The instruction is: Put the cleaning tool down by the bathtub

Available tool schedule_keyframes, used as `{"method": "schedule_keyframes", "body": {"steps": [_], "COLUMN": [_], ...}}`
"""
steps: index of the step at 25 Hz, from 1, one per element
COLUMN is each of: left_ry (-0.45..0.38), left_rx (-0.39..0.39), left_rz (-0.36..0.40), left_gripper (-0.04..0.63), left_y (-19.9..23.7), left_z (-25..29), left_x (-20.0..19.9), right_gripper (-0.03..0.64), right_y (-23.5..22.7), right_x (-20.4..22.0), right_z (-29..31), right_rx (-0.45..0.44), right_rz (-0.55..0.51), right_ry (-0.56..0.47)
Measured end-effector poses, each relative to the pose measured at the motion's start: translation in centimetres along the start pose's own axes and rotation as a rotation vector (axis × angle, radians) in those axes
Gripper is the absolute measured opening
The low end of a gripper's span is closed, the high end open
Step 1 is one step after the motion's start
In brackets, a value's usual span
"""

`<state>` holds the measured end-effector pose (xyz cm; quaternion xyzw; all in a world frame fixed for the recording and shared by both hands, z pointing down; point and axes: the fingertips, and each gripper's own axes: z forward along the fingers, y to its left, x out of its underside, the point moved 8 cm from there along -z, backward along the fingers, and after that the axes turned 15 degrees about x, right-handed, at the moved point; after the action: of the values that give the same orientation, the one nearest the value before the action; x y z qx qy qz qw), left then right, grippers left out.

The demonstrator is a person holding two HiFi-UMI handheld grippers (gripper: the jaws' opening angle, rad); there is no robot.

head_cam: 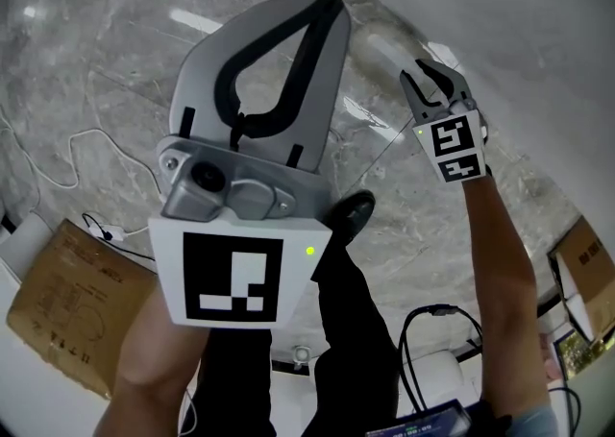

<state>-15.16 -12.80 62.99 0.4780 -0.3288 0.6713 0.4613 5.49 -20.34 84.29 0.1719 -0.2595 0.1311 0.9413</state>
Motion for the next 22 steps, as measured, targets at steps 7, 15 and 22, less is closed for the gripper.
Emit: {"method": "schedule_keyframes", "body": {"steps": [7,15,22], "left_ry": [-0.03,-0.035,-0.121], "left_rx": [0.018,0.006,-0.029], "left_rz": [0.01,-0.013,-0.03], "left_gripper": [0.015,0.015,0.015], "left_y": [-1.0,-2.5,-3.7], "left_z": [-0.5,-3.8,-6.6], "left_x": [-4.7,-12.5,-21.4], "right_gripper": [0.109,0.08,0.018], "right_y": [0.0,-1.9,-5.1], "right_x": [-4.1,-15.9,-24.2], "right_z": [-6.6,-20.1,-32.8], "right_rx": [0.042,0.168,0.294], "right_rz": [0.082,0.317,0.565], "right_ry": [-0.074,-0.405,-0.559]}}
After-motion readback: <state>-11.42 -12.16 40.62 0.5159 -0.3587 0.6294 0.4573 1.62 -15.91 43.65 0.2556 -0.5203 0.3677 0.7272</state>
